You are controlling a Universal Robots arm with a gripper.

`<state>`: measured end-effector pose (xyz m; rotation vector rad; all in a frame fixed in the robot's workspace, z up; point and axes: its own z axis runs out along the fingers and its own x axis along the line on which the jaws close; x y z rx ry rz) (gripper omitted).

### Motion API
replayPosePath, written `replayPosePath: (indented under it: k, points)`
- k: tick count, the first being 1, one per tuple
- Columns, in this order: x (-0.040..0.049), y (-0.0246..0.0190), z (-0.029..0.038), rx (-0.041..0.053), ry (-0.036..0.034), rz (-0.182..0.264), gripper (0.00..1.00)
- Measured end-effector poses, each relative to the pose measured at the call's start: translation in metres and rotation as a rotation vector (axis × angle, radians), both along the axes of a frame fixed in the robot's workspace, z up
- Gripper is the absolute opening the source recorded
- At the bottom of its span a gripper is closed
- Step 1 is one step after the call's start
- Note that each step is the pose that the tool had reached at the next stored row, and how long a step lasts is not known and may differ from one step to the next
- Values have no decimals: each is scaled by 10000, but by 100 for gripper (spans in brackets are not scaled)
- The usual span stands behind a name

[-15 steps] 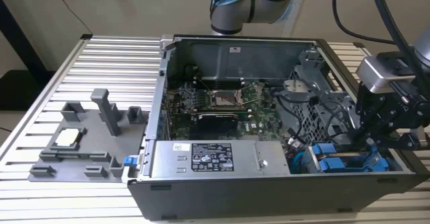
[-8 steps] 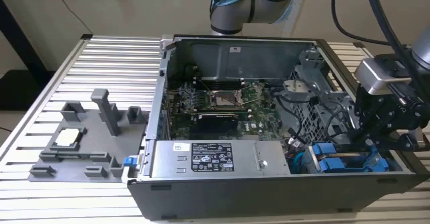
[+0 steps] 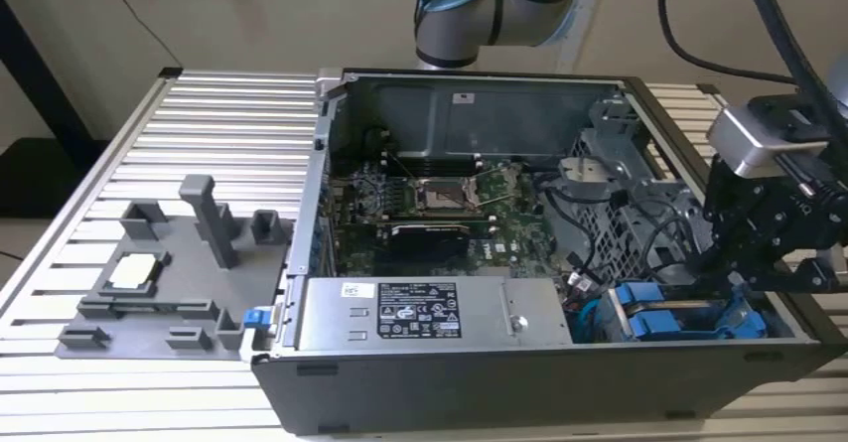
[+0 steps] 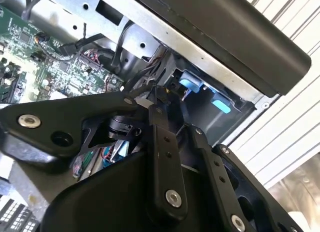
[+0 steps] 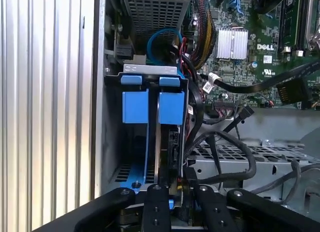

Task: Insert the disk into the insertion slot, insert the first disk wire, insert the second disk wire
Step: 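Insert the first disk wire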

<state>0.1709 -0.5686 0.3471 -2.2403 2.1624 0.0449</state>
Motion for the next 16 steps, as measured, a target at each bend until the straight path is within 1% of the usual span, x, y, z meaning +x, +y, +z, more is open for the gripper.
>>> replayPosePath:
  k: [9,10,14,16]
  points:
    - [0,0,407,-5,-1,2,27]
    - [0,0,418,-5,0,3,27]
    - [0,3,418,4,0,3,27]
    - [0,28,418,2,0,3,27]
